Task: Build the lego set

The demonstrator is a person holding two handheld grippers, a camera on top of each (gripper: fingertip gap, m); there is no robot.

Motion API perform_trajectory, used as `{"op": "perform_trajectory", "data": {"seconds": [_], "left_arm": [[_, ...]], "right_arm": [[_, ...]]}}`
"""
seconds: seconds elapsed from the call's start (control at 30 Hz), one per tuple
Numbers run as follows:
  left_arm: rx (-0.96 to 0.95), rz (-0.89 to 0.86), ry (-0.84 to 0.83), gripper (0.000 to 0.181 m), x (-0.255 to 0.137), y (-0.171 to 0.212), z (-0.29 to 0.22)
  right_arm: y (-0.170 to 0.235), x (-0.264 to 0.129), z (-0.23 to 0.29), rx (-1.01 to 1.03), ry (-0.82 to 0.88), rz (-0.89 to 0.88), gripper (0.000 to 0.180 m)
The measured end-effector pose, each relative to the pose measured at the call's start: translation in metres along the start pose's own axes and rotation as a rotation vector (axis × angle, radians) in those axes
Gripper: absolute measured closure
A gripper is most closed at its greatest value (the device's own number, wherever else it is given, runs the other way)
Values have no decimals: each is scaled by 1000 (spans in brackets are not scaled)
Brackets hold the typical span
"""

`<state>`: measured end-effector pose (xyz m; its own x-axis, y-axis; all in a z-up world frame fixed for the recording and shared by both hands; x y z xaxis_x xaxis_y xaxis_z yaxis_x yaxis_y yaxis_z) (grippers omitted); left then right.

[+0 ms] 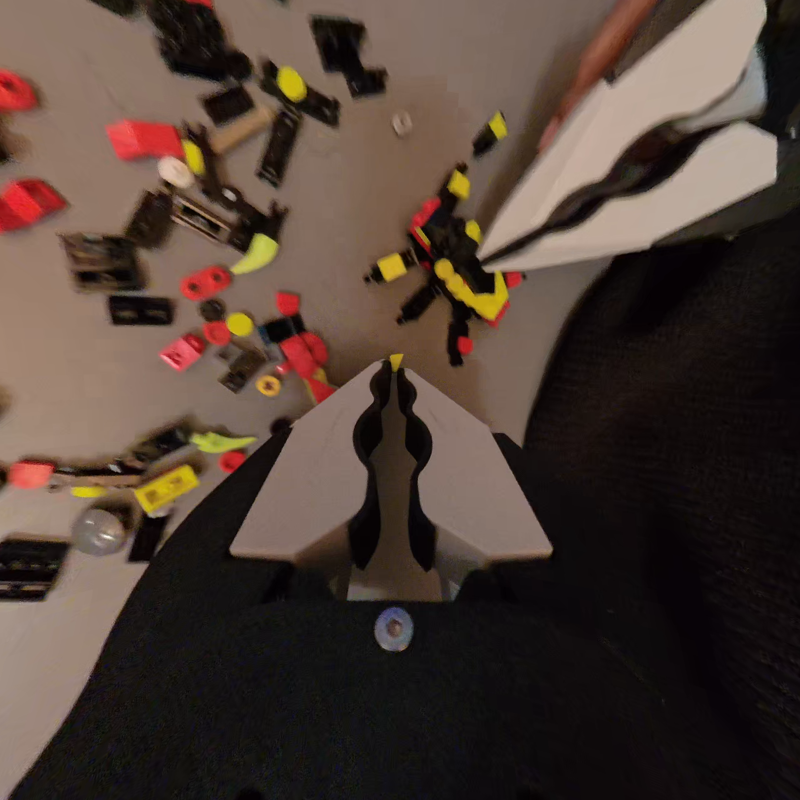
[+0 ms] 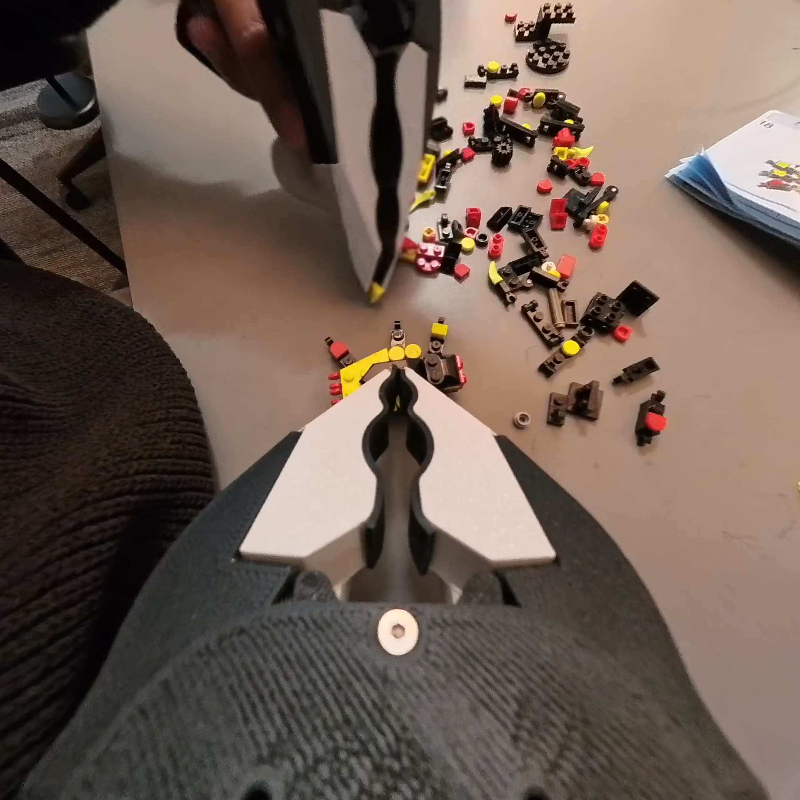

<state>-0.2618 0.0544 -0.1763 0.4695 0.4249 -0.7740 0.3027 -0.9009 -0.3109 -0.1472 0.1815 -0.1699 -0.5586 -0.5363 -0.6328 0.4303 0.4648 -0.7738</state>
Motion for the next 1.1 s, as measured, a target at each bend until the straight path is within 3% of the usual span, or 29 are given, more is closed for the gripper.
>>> {"op": "perform_trajectory", "data": {"seconds": [0.17, 0.63, 0.7, 0.87, 1.1], "left_arm": [[18, 137, 76, 180, 11, 23, -19], [30, 46, -67, 173, 2, 23, -18], [59, 34, -76, 165, 0, 23, -20], [310, -100, -142, 164, -1, 34, -40], [410, -263, -219, 174, 5, 50, -41]], "right_arm": [[0, 0, 0, 0, -1, -1, 180], [0, 0, 1, -10, 7, 3, 180], [0, 0, 1, -12, 7, 3, 180], [0, 0, 1, -7, 3, 0, 180], [0, 0, 0, -3, -1, -2, 180]]}}
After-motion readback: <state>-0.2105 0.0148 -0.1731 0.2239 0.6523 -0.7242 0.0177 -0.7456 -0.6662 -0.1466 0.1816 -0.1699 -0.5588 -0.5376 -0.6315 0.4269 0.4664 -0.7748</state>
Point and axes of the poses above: each gripper's, where its closed fingertips meet, x out along the fingers, y out of its underside, z = x × y across the jaws, the point moved 9 cm from there along -x, back along the fingers, and after that the axes turned 4 degrees about -x, right-handed, at the moved point
